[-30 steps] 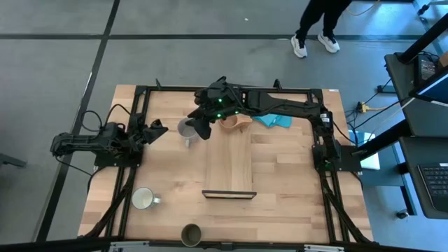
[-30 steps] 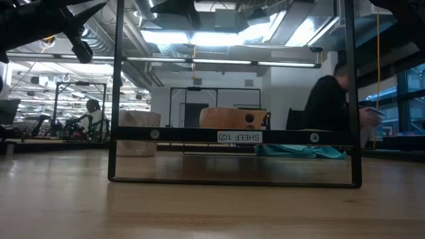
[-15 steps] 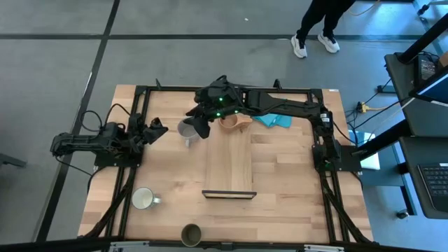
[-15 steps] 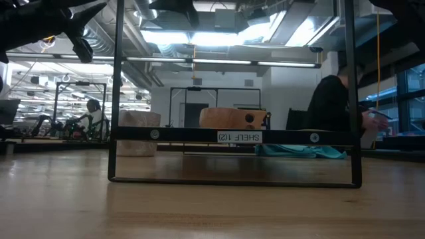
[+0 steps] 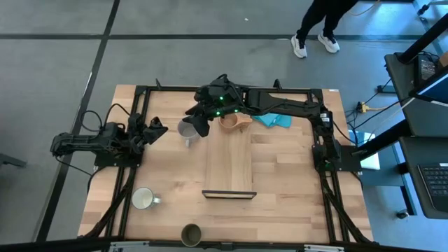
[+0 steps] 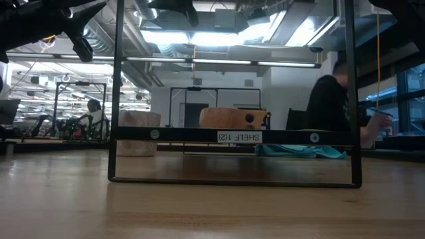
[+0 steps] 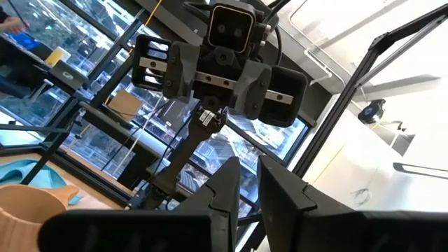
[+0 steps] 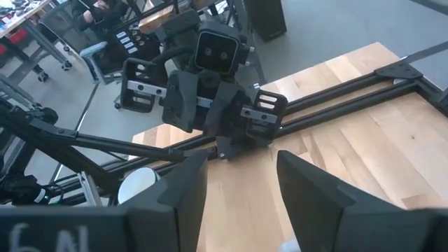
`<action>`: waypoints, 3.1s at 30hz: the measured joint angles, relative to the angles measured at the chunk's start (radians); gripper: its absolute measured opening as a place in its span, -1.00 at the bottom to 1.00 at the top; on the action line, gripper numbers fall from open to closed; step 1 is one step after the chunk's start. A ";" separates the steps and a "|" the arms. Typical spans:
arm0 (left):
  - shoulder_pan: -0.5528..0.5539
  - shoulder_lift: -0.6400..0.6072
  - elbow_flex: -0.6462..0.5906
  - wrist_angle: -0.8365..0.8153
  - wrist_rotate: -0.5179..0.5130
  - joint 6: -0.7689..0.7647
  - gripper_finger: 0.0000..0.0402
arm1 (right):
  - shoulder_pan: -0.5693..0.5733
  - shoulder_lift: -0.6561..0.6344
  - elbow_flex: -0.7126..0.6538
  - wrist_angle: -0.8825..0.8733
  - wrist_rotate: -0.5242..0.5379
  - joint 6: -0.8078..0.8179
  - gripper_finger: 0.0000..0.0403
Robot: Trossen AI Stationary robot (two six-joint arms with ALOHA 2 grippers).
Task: Stack small to large cups/mugs on shelf
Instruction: Put the gray mug on the shelf
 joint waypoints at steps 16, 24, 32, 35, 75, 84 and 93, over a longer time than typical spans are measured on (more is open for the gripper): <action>0.000 0.000 0.000 0.000 0.000 0.000 -0.78 | -0.055 0.001 0.000 0.070 -0.008 0.023 -0.13; 0.000 0.000 0.000 0.000 0.000 0.000 -0.78 | -0.075 0.001 0.000 0.090 -0.012 0.065 -0.13; 0.000 0.000 0.000 0.001 0.000 0.001 -0.78 | -0.062 0.001 0.000 0.061 -0.121 0.062 -0.13; 0.000 0.000 0.000 0.001 0.000 0.000 -0.78 | -0.061 0.001 0.000 0.056 -0.122 0.062 -0.13; 0.000 0.000 0.000 0.001 0.000 0.001 -0.78 | -0.064 0.000 0.000 0.083 -0.098 0.062 -0.13; 0.000 0.000 0.000 0.001 0.000 0.001 -0.78 | -0.064 0.000 0.000 0.085 -0.095 0.060 -0.13; 0.000 0.000 0.000 0.001 0.000 0.001 -0.78 | -0.064 0.001 0.000 0.080 -0.095 0.062 -0.13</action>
